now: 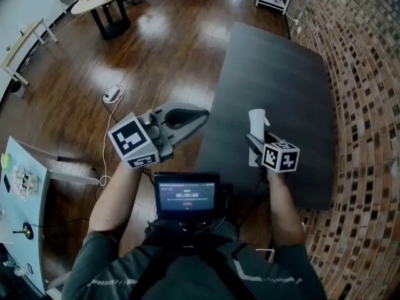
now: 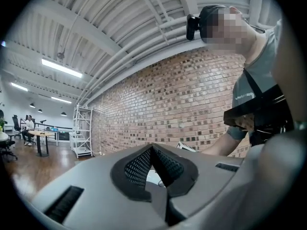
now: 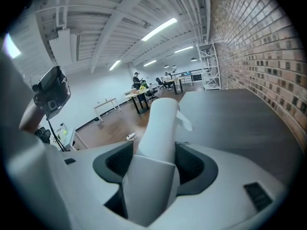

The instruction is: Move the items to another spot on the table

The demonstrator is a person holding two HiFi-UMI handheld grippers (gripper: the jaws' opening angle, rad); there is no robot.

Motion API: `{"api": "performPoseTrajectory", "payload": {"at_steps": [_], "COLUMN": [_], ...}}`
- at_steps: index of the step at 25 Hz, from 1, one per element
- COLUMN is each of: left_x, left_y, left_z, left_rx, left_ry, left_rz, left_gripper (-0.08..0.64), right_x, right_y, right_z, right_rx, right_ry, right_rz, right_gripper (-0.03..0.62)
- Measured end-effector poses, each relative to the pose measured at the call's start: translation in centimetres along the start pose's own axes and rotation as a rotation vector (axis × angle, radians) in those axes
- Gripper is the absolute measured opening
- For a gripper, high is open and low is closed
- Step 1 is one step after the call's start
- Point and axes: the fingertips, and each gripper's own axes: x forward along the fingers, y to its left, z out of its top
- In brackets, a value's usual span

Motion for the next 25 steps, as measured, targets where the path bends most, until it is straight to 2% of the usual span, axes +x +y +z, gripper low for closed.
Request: {"api": "performPoseTrajectory", "payload": {"at_steps": [5, 14, 18, 25], "left_x": [-5.5, -12.6, -15.1, -18.7], "left_y": [3.0, 7.2, 7.9, 10.7], "left_z": [0.1, -0.5, -0.2, 0.1], "left_rx": [0.009, 0.012, 0.021, 0.012], "left_ry": [0.011, 0.034, 0.054, 0.035], "left_rz": [0.066, 0.196, 0.211, 0.267], "left_gripper": [-0.008, -0.008, -0.008, -0.006], "right_x": [4.6, 12.0, 14.2, 16.8], "right_y": [5.0, 10.9, 12.9, 15.6], "right_z": [2.4, 5.1, 6.6, 7.9], "right_rx": [-0.040, -0.085, -0.089, -0.108], "right_ry": [0.008, 0.021, 0.011, 0.026], "right_rz": [0.048, 0.134, 0.153, 0.170], "right_gripper": [0.282, 0.282, 0.282, 0.282]}}
